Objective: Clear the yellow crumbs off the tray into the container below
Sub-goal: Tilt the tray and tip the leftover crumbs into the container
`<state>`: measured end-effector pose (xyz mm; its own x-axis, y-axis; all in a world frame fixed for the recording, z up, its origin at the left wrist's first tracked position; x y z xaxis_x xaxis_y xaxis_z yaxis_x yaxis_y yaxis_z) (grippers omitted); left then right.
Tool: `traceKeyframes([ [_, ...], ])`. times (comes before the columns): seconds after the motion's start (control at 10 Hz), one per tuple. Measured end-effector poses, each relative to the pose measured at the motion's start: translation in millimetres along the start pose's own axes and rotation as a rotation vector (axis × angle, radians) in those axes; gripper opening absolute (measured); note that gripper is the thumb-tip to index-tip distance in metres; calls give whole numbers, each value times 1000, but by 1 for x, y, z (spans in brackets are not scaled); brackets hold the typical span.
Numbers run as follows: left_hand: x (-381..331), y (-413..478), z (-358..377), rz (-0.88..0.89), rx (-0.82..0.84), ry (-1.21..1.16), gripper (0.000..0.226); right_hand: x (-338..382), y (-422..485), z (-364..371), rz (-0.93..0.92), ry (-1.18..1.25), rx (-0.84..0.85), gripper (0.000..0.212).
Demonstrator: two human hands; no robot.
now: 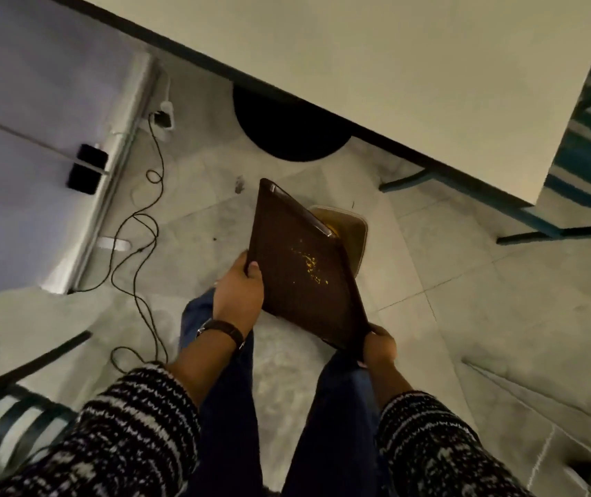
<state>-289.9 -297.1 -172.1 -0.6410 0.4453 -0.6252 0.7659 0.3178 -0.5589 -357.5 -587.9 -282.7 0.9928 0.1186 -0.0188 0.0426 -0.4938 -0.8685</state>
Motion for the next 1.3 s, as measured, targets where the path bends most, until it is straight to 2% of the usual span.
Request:
traceKeyframes([
  [0.1,-15,-23,16,5,-97,-44,40,7,6,-24,-88,6,43,40],
  [0.3,-45,-64,45,48,-240,-3,39,19,32,-62,-186,-56,83,36],
  [0.5,-48,-43,86,27,-249,93,34,24,74,-67,-114,-125,158,20],
  [0.6,-56,-28,106,16,-213,127,36,31,93,-66,-49,-189,141,20],
  [0.7,-70,-17,105,41,-233,86,35,54,97,-71,-44,-102,118,20],
  [0.8,-79,-23,93,21,-253,74,32,58,69,-86,-20,-100,191,22],
  [0.9,-91,-37,80,42,-286,66,29,63,67,-89,-106,-179,183,28],
  [1.0,-97,-47,70,69,-330,76,26,65,66,-100,-173,-294,104,31],
  [1.1,-95,-49,80,57,-353,70,25,74,74,-101,-133,-267,107,31],
  [1.2,-80,-21,108,-36,-252,89,30,70,91,-89,74,-241,139,20],
  [1.3,-89,10,112,-4,-230,86,31,66,94,-72,146,-194,166,24],
])
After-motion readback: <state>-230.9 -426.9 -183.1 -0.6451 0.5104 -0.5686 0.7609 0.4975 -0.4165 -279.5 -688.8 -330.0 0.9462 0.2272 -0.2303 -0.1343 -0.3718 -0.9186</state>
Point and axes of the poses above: each hand's wrist, its own y-axis towards the middle knuckle, its own z-axis out of the palm, x = y × z, the point moved 6 cm from there along y, towards the middle knuckle, and after that the axes turned 13 degrees about z, right-handed, at the moved point
